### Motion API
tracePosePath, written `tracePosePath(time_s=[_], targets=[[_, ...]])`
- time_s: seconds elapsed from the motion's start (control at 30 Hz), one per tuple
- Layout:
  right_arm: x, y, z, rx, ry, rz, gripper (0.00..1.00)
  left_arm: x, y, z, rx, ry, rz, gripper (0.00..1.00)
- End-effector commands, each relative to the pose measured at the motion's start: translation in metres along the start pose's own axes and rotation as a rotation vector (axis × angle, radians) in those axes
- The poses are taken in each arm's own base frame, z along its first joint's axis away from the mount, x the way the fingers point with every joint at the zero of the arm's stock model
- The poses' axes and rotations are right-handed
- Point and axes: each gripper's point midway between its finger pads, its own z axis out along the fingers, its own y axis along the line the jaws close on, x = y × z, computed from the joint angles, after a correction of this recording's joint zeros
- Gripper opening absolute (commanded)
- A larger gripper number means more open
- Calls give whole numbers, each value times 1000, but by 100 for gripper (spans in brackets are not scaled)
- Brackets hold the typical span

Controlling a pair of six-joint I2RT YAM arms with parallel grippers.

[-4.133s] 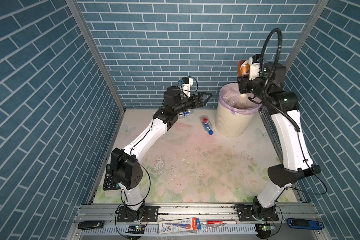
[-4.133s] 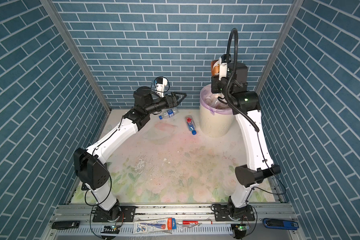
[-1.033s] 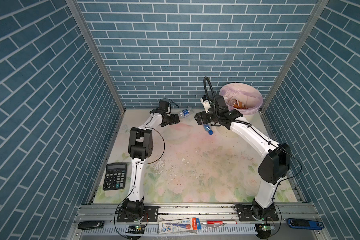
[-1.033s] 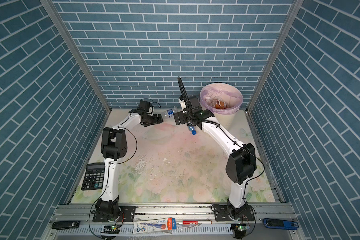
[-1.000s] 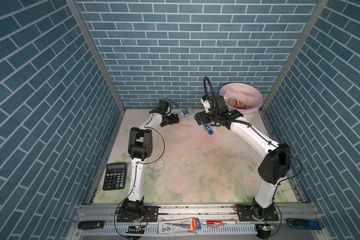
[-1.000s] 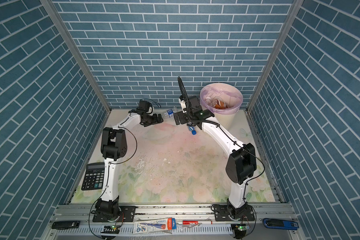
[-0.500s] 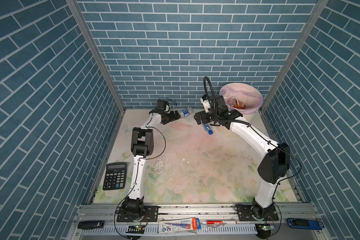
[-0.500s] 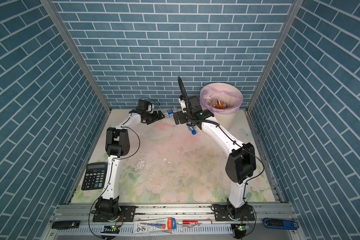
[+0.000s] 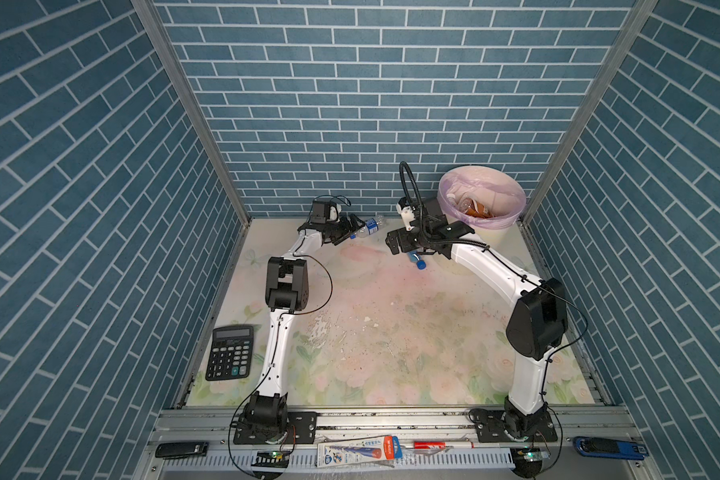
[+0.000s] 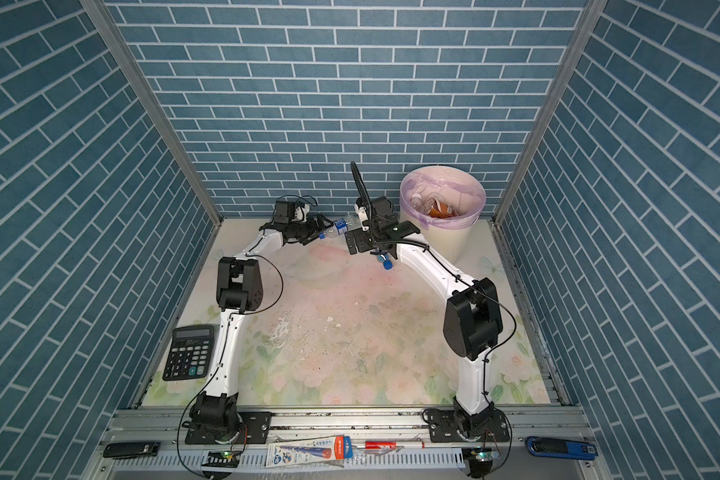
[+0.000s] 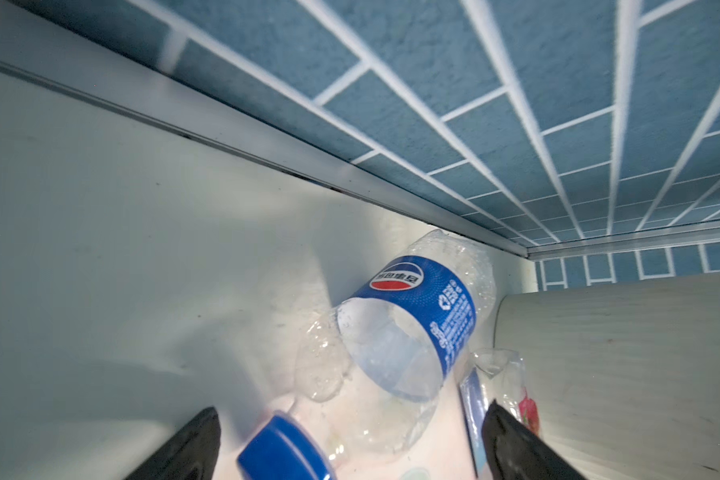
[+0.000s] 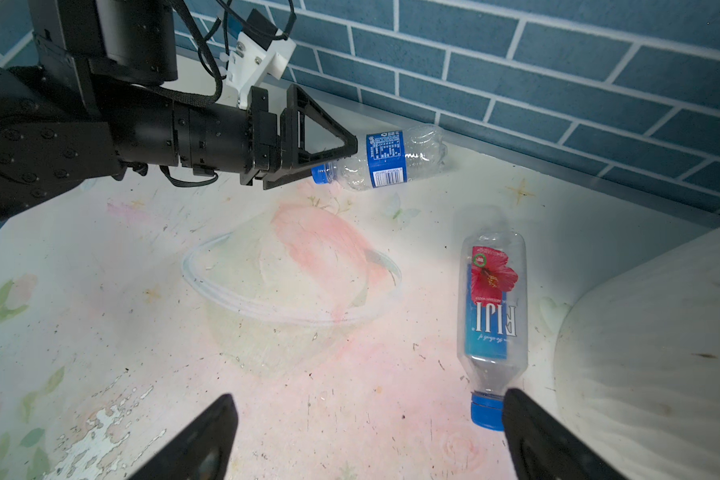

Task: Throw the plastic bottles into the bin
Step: 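Move the left gripper down to the blue-labelled bottle while the right returns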

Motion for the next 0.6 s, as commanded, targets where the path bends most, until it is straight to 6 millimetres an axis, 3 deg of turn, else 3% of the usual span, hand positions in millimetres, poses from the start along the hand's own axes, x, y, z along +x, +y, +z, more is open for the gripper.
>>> tracePosePath(time_s=[0.0,0.57], targets=[[-17,3,-6,-7,-38,5,99,8,-4,7,79,16,-32,99],[-8,0,-17,7,-45,14,99,54,-30,5,84,62,30,99]])
